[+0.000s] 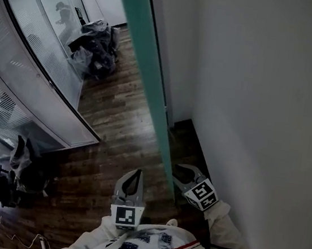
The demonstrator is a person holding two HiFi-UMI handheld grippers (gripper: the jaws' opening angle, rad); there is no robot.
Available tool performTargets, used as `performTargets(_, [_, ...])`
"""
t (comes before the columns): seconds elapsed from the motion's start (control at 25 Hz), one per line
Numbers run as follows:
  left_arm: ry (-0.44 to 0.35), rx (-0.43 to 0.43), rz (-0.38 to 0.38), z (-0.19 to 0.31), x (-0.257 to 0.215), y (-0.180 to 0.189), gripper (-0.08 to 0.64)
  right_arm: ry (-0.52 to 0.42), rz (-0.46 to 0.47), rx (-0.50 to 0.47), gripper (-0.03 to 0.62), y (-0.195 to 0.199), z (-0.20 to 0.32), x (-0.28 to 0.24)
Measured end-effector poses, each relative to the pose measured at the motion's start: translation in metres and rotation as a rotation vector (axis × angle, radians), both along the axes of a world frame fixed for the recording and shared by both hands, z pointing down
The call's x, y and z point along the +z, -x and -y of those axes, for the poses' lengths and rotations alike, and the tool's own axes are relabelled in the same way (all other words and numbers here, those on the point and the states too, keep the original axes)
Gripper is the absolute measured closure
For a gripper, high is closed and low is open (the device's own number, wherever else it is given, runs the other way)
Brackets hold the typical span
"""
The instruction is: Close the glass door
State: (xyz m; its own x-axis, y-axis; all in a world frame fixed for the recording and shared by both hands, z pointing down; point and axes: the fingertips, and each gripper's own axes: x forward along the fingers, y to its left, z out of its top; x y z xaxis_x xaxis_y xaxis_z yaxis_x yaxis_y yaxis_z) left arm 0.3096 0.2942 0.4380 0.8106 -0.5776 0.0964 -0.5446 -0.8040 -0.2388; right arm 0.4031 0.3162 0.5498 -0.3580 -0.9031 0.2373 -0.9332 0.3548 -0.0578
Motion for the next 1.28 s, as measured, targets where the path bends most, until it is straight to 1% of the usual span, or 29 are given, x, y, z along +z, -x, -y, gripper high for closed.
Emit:
performTargets(0.12, [-0.003,-0.036,-0.003,0.004,0.007,0.014,0.557,0.003,-0.002,-0.022,0.457,0.012,0.006,0.003])
performTargets(0.24, [-0.011,-0.074,-0.011,0.009,0.010,0.027,0.557,0.014,-0.026,-0.052,0.446,0.024,0.013,0.007])
performTargets(0.36, [-0.003,-0.112,-0.011,0.012,0.005,0.037,0.557,0.005,-0.068,-0.096,0.442,0.038,0.024,0.000])
performTargets(0.48, [0.006,-0.158,-0.014,0.018,0.010,0.052,0.557,0.008,-0.090,-0.156,0.439,0.056,0.035,-0.005])
performTargets(0.64, [0.018,-0.229,-0.010,0.028,0.014,0.079,0.557,0.002,-0.081,-0.211,0.439,0.084,0.048,-0.008])
performTargets(0.68, [0.016,-0.244,-0.008,0.031,0.016,0.085,0.557,-0.001,-0.077,-0.214,0.450,0.089,0.052,-0.008])
performTargets(0.92, [0.042,-0.305,-0.017,0.041,0.012,0.108,0.557,0.005,-0.034,-0.204,0.465,0.111,0.070,-0.011])
performTargets(1.08, [0.043,-0.353,-0.024,0.052,0.021,0.133,0.557,0.016,-0.043,-0.200,0.465,0.127,0.082,-0.008])
performTargets(1.28, [0.071,-0.403,-0.027,0.077,0.032,0.158,0.557,0.021,-0.045,-0.194,0.465,0.147,0.102,-0.006])
